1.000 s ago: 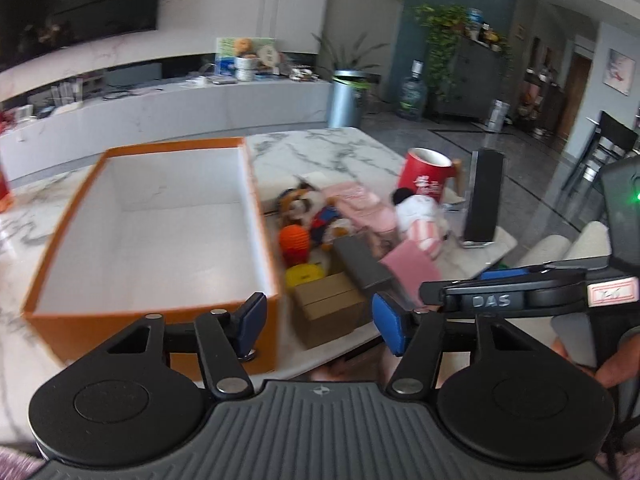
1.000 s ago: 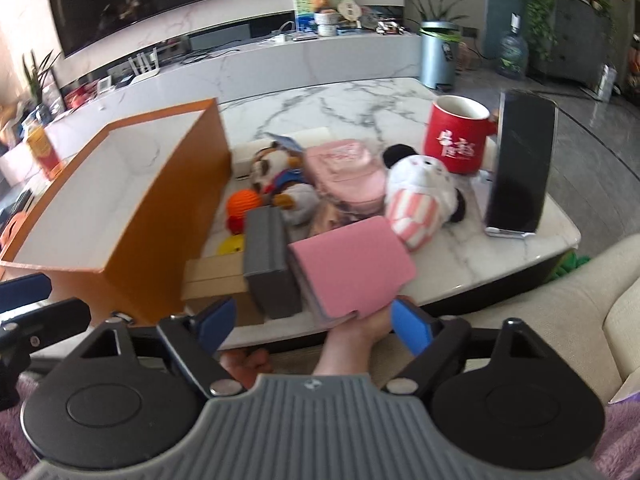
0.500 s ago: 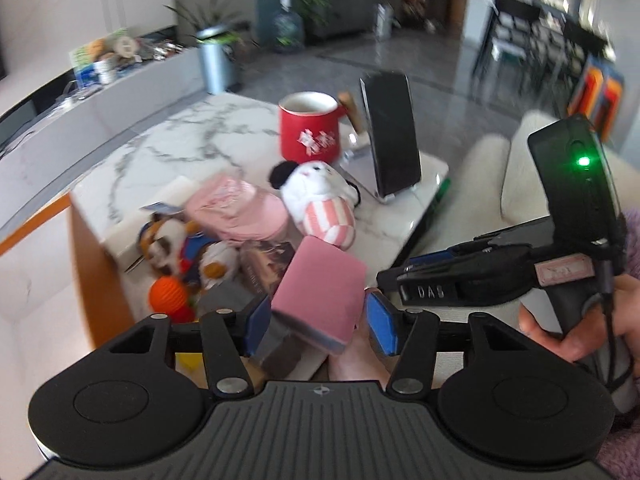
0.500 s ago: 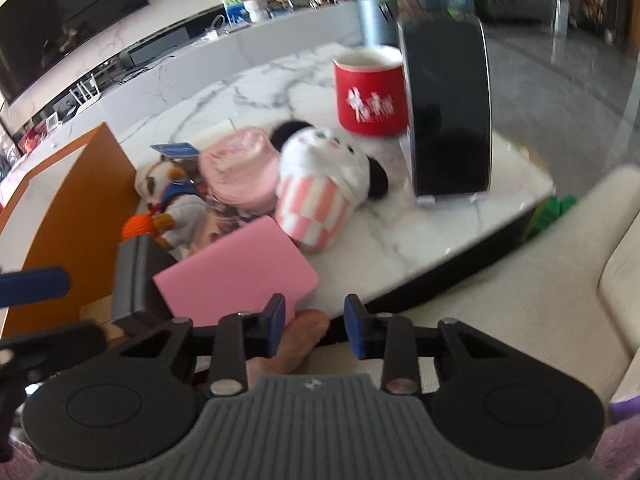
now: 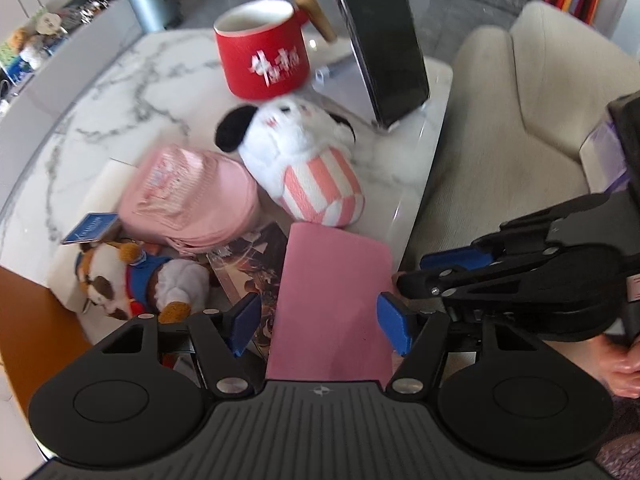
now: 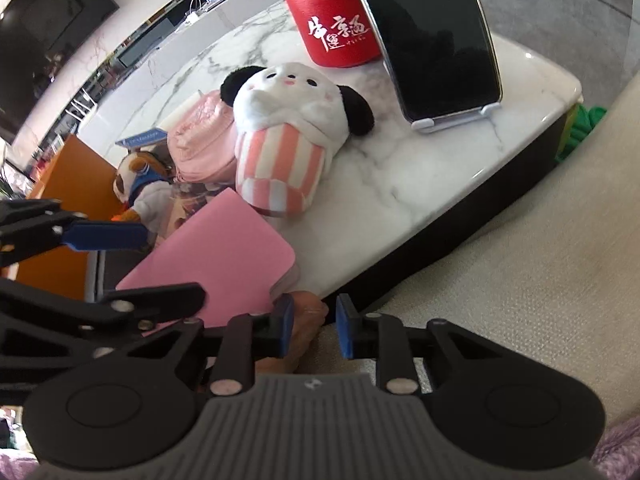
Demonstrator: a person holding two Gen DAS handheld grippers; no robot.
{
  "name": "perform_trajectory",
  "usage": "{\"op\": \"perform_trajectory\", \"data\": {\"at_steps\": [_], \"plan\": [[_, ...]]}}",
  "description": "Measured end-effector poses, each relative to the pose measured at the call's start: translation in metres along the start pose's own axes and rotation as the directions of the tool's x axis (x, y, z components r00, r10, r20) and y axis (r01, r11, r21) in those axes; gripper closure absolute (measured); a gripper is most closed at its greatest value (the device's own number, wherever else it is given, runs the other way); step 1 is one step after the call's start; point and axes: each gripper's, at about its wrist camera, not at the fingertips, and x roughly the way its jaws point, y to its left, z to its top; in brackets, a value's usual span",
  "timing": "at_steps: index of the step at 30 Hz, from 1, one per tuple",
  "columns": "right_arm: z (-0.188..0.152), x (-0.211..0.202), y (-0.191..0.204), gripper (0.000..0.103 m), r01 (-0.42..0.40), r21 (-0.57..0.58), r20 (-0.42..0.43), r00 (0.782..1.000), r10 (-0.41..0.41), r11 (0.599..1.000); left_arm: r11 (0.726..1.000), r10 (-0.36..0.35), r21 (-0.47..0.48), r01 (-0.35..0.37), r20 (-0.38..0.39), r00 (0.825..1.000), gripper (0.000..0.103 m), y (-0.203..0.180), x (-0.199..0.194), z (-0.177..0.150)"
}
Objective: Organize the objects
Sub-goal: 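Grasp the pink notebook with the left tool while the right tool grasps the dark gray box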
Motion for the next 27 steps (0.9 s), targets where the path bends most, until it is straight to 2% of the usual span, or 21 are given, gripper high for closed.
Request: {"op": "perform_trajectory", "data": {"at_steps": [2, 5, 8, 10, 12, 16, 22, 24, 27], "plan": [[0.0, 0.0, -0.003, 0.078, -0.019, 0.017, 0.001, 1.0, 0.019, 1.0, 1.0, -0.021, 0.003, 0.021, -0.023, 1.0, 0.037, 0.001, 0.007, 0.003], [0.0, 0.001, -0.008, 0.079, -0.044, 0.048, -0.002, 0.999, 0.044, 0.998, 1.0, -0.016, -0.003, 0.016, -0.029, 0.999, 0.037, 0.001, 0.009, 0.003], [0.001, 0.002, -0.007, 0.079, -0.052, 0.043, -0.003, 0.999, 0.052, 0.998, 1.0, 0.006, -0.015, -0.006, -0.015, 1.0, 0.047, 0.0, 0.006, 0.005], [0.0, 0.001, -0.006, 0.079, -0.049, 0.038, 0.0, 0.999, 0.049, 0.998, 0.999, 0.02, -0.025, -0.02, 0.002, 1.0, 0.058, -0.002, -0.002, 0.005], [0.001, 0.002, -0.008, 0.079, -0.051, 0.045, -0.001, 0.999, 0.051, 0.998, 0.999, 0.026, -0.04, -0.025, 0.015, 1.0, 0.065, -0.003, -0.009, 0.005], [0.001, 0.001, -0.008, 0.079, -0.048, 0.043, 0.0, 0.999, 0.048, 0.998, 0.997, 0.014, -0.078, -0.011, 0.037, 0.999, 0.072, -0.006, -0.022, 0.003], [0.0, 0.0, -0.012, 0.079, -0.048, 0.061, 0.001, 0.999, 0.048, 0.997, 0.971, -0.072, -0.221, 0.088, 0.077, 0.994, 0.074, 0.003, -0.033, 0.002], [0.0, -0.001, -0.014, 0.08, -0.054, 0.071, 0.0, 0.999, 0.054, 0.996, 0.954, -0.105, -0.273, 0.123, 0.078, 0.991, 0.075, 0.007, -0.034, 0.002], [-0.001, -0.001, -0.015, 0.083, -0.071, 0.08, -0.007, 0.997, 0.072, 0.994, 0.917, -0.194, -0.342, 0.203, 0.062, 0.979, 0.078, 0.012, -0.028, 0.002]]}}
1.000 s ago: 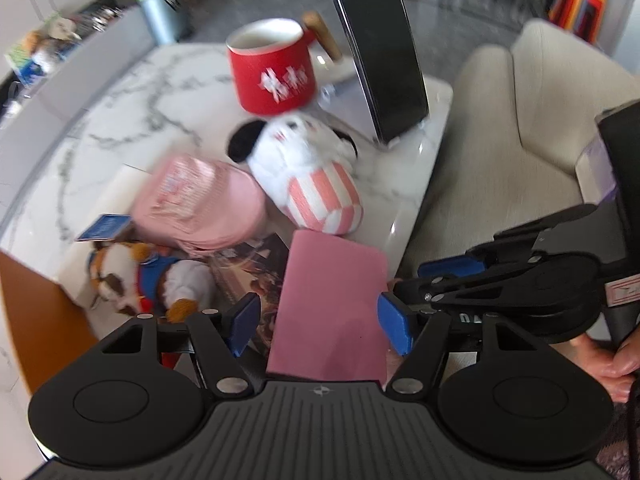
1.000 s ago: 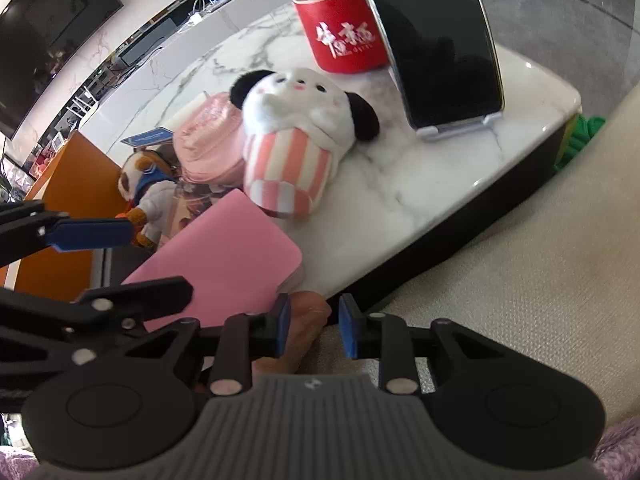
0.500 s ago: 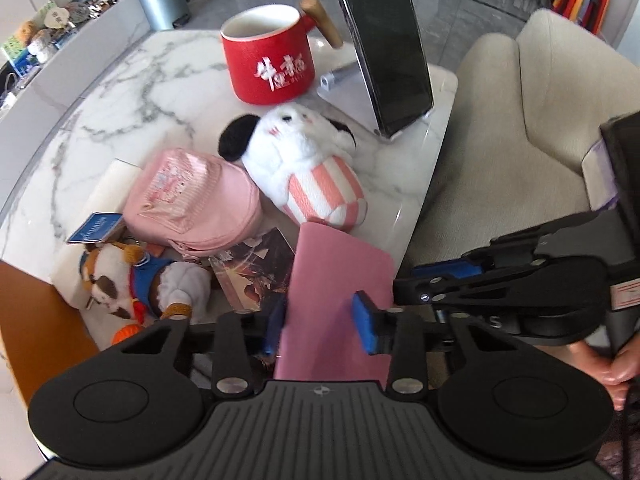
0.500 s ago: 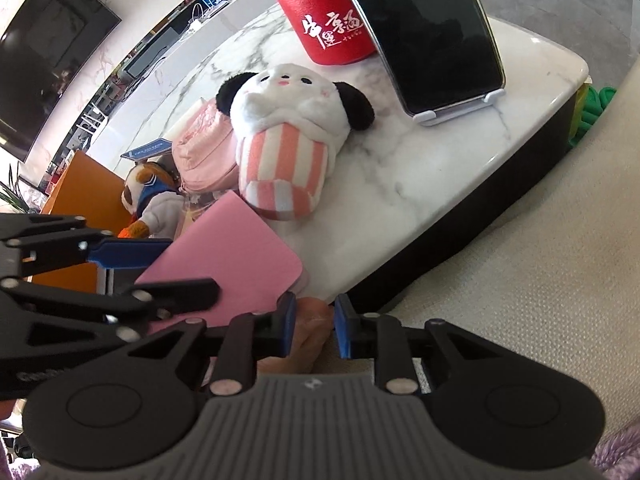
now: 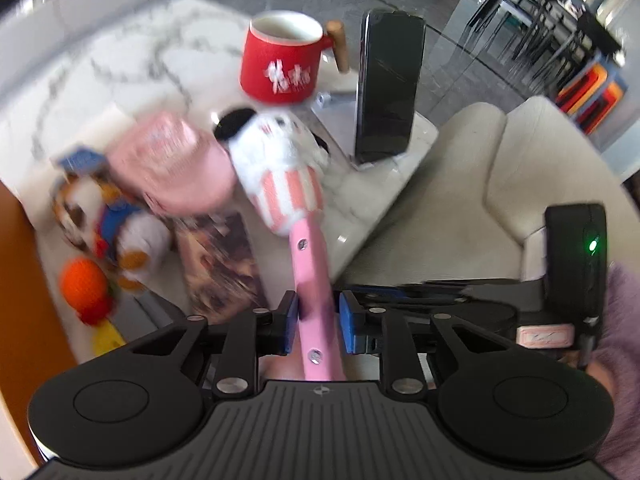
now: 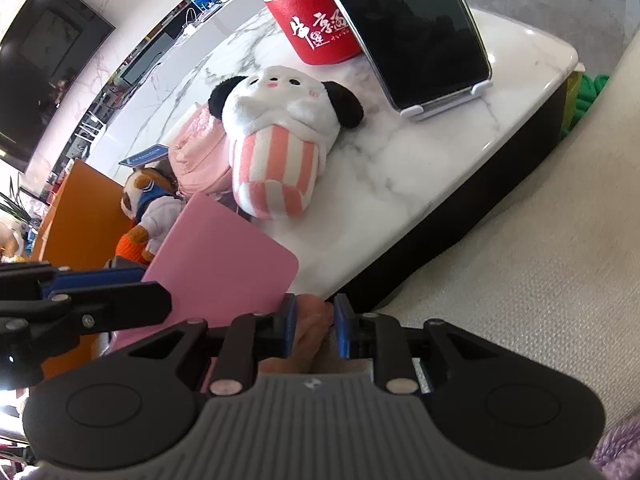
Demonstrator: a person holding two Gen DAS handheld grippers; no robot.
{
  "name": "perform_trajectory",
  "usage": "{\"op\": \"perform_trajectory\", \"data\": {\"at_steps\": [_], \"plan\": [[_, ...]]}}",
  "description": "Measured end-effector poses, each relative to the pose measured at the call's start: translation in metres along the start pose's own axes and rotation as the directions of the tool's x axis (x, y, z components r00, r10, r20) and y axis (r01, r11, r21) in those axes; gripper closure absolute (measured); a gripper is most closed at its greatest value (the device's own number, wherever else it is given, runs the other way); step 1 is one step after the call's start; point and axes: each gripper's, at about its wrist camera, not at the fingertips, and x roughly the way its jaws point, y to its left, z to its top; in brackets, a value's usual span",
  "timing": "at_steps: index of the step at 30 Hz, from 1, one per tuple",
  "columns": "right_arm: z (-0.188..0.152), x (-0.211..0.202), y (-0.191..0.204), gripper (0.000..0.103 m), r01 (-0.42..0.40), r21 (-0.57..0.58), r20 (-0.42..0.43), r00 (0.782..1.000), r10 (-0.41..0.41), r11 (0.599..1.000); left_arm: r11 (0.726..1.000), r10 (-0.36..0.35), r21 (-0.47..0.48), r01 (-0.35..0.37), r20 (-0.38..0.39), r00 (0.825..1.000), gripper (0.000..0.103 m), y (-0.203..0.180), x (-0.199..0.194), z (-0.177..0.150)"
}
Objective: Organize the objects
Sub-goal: 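Carry the pink notebook into the orange box and open the left tool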
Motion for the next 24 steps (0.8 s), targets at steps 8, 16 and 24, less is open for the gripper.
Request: {"op": "perform_trajectory", "data": {"at_steps": [8, 16, 24], "plan": [[-0.003, 0.0, 0.001, 0.087, -0.033, -0.005, -0.017, 0.999, 0.033, 0.999, 0.995, 0.099, 0.014, -0.099, -0.017, 0.995, 0.078, -0.011, 0.022, 0.003], [-0.004, -0.005, 0.007, 0.086, -0.042, -0.032, 0.0, 0.999, 0.042, 0.999, 0.992, 0.126, 0.012, -0.127, 0.027, 0.992, 0.081, -0.011, 0.017, -0.008], [-0.004, -0.015, 0.015, 0.083, -0.08, -0.07, 0.044, 0.996, 0.083, 0.994, 0.986, 0.158, -0.082, -0.143, 0.217, 0.963, 0.082, -0.005, -0.043, -0.021]]}}
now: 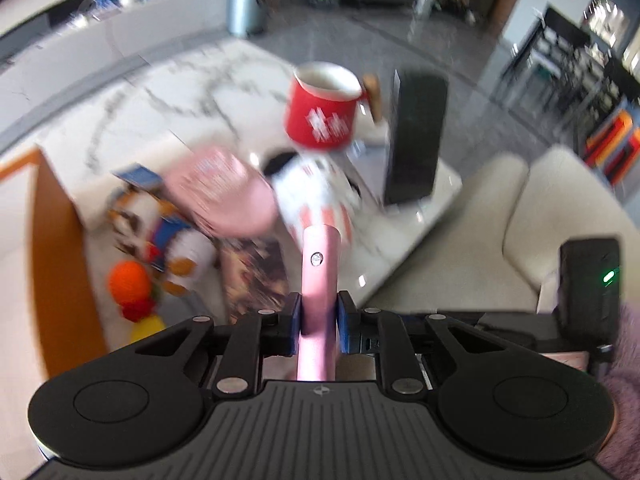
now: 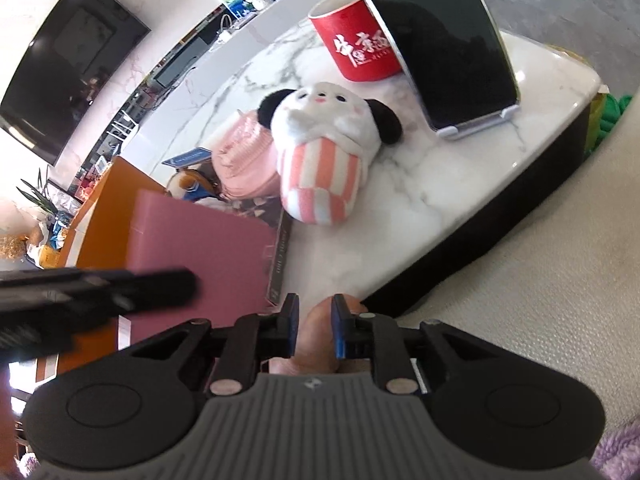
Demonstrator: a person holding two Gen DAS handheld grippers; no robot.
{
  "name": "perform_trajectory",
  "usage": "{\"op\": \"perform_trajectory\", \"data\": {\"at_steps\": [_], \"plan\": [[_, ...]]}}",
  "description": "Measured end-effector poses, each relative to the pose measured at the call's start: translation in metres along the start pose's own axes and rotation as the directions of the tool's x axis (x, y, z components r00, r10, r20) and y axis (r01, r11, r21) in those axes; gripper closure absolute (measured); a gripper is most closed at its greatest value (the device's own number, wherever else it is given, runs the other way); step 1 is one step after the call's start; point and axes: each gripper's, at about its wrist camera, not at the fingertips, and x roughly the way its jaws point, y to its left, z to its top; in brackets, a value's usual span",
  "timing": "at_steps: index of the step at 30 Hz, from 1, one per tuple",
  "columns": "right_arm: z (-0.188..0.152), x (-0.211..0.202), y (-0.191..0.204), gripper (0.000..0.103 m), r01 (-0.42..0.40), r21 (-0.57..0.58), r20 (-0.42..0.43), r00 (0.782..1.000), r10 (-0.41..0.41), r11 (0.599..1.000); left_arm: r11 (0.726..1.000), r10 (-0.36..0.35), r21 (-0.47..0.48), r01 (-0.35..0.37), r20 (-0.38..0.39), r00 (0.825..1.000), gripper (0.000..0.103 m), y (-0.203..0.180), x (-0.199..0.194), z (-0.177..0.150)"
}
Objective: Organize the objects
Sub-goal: 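Carry the pink notebook into the orange box and open the left tool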
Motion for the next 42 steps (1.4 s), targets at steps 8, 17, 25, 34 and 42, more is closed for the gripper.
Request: {"op": "perform_trajectory", "data": {"at_steps": [8, 17, 25, 34, 42], "plan": [[0.0, -0.005, 0.027, 0.072, -0.105, -0.067, 0.022, 0.994, 0.106, 0.992, 0.986, 0.144, -0.104, -0.13, 0.135, 0.98, 0.082, 0.03, -0.057, -0.003], [0.009, -0.019, 0.066, 0.059, -0.096, -0.158, 0.04, 0.994, 0.104, 0.983, 0.959, 0.204, -0.23, -0.166, 0.153, 0.967, 0.082, 0.068, -0.067, -0.016], [0.016, 0.006, 0.114, 0.05, -0.093, -0.276, -0.055, 0.995, 0.081, 0.957, 0.949, 0.191, -0.286, -0.134, 0.184, 0.964, 0.082, 0.089, -0.073, -0.026], [0.009, 0.046, 0.134, 0.054, 0.002, -0.341, -0.107, 0.993, -0.041, 0.94, 0.927, 0.178, -0.364, -0.085, 0.229, 0.957, 0.082, 0.123, -0.095, -0.041], [0.007, 0.049, 0.142, 0.064, 0.064, -0.348, -0.084, 0.991, -0.099, 0.935, 0.913, 0.168, -0.407, -0.038, 0.288, 0.943, 0.082, 0.145, -0.126, -0.055]]}}
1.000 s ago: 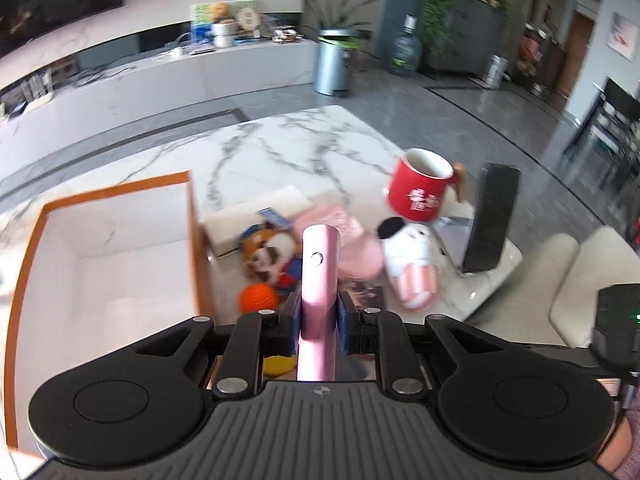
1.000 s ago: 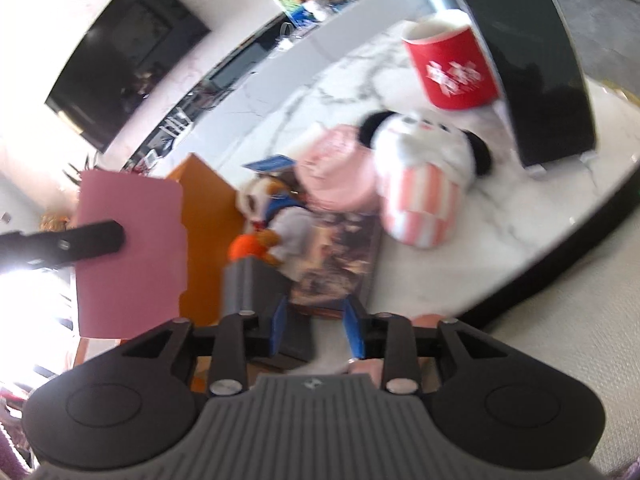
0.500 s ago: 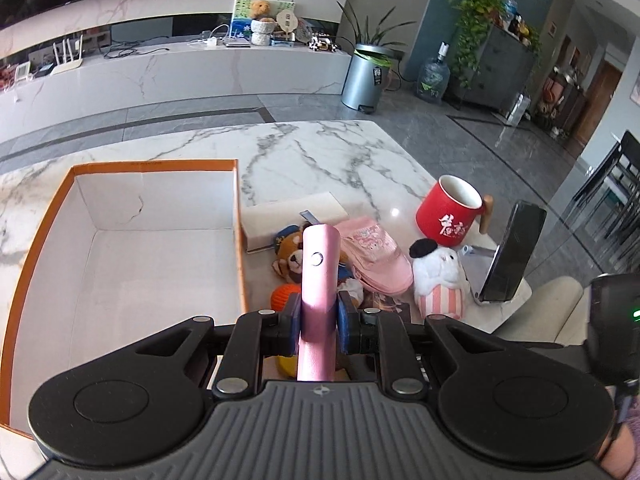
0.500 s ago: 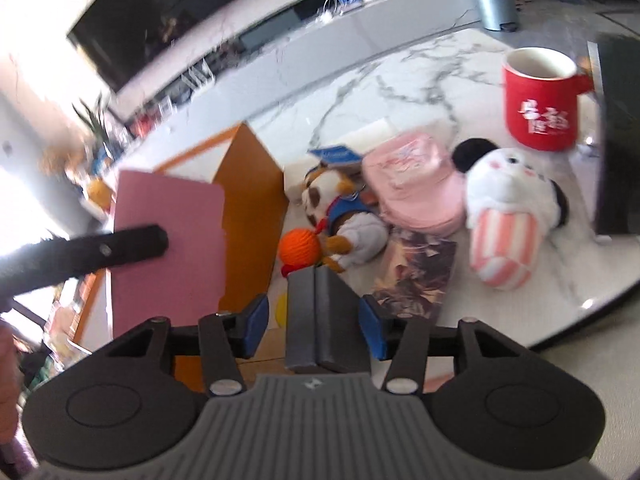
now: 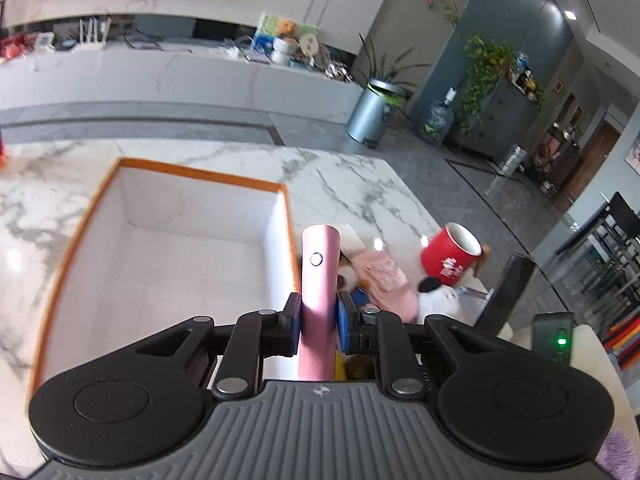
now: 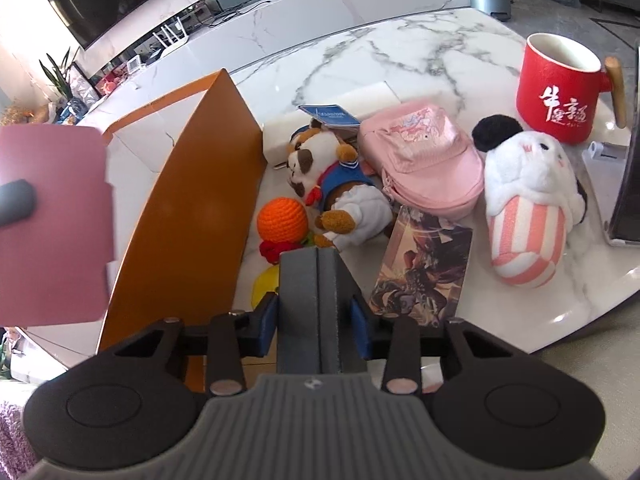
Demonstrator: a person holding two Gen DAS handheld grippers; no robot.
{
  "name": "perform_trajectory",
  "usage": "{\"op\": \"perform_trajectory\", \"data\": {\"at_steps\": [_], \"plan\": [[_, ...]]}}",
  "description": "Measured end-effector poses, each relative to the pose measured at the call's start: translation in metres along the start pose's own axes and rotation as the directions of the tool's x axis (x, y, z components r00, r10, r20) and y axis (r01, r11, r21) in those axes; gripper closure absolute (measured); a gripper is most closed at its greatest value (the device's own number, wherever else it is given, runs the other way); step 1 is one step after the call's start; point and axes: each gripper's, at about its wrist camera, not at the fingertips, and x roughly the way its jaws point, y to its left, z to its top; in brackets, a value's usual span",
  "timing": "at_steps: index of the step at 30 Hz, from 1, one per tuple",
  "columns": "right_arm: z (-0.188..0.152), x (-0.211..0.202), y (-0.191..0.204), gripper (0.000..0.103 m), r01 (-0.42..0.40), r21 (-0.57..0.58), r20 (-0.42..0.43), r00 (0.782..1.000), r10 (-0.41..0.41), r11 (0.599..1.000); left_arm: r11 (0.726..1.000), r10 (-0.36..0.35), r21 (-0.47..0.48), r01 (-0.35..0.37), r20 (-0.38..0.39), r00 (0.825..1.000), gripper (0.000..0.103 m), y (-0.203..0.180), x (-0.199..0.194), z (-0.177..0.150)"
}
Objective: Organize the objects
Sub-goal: 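Carry the pink notebook into the orange box and open the left tool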
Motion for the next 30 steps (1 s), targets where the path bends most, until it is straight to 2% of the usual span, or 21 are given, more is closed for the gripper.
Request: {"op": "perform_trajectory", "data": {"at_steps": [4, 8, 11, 14, 16, 18, 23, 26, 30], "plan": [[0.002, -0.023, 0.009, 0.065, 0.033, -0.018, 0.06, 0.998, -0.032, 0.999, 1.0, 0.011, -0.009, -0.011, 0.032, 0.999, 0.082, 0.015, -0.019, 0.003], [0.008, -0.063, 0.03, 0.065, 0.066, -0.064, 0.183, 0.982, -0.054, 0.996, 0.997, 0.068, 0.023, -0.069, 0.037, 0.997, 0.082, 0.029, -0.035, 0.005], [0.017, -0.093, 0.051, 0.065, 0.036, -0.091, 0.279, 0.96, -0.009, 0.995, 0.994, 0.1, 0.039, -0.101, 0.009, 0.995, 0.082, 0.046, -0.042, 0.007], [0.024, -0.108, 0.078, 0.065, -0.056, -0.127, 0.328, 0.94, 0.095, 0.99, 0.992, 0.124, 0.039, -0.122, -0.042, 0.991, 0.082, 0.064, -0.038, 0.006], [0.028, -0.104, 0.1, 0.065, -0.138, -0.155, 0.306, 0.935, 0.18, 0.978, 0.989, 0.145, 0.043, -0.141, -0.081, 0.986, 0.082, 0.074, -0.031, 0.004], [0.029, -0.088, 0.122, 0.065, -0.192, -0.17, 0.253, 0.939, 0.231, 0.967, 0.985, 0.166, 0.055, -0.161, -0.112, 0.98, 0.082, 0.083, -0.025, 0.0], [0.025, -0.026, 0.156, 0.065, -0.251, -0.132, 0.102, 0.959, 0.265, 0.959, 0.98, 0.19, 0.082, -0.179, -0.153, 0.97, 0.082, 0.095, -0.017, -0.006], [0.018, 0.006, 0.162, 0.065, -0.276, -0.067, 0.029, 0.96, 0.278, 0.959, 0.976, 0.2, 0.124, -0.179, -0.183, 0.962, 0.082, 0.095, -0.009, -0.004], [0.012, 0.036, 0.161, 0.065, -0.3, 0.028, -0.023, 0.954, 0.3, 0.954, 0.97, 0.22, 0.157, -0.186, -0.236, 0.946, 0.082, 0.099, 0.009, -0.007]]}}
